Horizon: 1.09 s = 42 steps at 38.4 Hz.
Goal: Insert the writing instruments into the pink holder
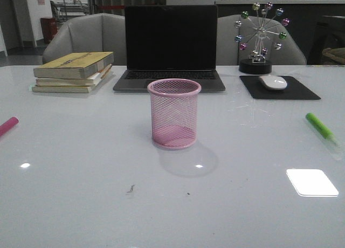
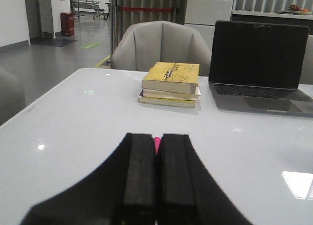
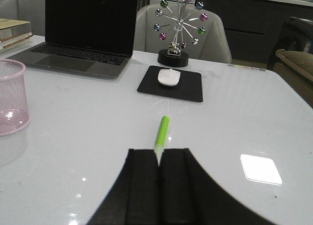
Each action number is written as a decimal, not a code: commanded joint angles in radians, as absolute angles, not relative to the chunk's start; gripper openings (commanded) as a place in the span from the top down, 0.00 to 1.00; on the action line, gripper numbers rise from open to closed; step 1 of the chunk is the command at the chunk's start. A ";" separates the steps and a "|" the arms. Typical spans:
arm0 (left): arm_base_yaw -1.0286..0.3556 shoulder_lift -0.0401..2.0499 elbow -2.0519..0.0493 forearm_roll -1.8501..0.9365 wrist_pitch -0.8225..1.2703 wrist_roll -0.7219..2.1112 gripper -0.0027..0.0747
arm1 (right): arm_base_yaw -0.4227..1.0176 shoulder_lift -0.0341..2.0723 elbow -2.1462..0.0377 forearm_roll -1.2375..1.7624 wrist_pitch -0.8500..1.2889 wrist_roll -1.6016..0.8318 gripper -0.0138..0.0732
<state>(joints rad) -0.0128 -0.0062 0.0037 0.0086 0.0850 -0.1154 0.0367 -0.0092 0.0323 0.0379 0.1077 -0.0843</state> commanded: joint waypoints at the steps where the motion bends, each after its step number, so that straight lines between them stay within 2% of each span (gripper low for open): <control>1: -0.011 -0.027 0.020 0.000 -0.008 -0.119 0.84 | 0.030 -0.023 0.025 0.031 0.022 -0.080 0.78; 36: -0.011 -0.023 0.020 0.000 0.000 -0.119 0.84 | 0.030 -0.023 0.025 0.027 0.005 -0.081 0.78; 42: -0.011 -0.023 0.018 -0.013 -0.056 -0.121 0.84 | 0.030 -0.023 0.025 0.027 -0.028 -0.081 0.78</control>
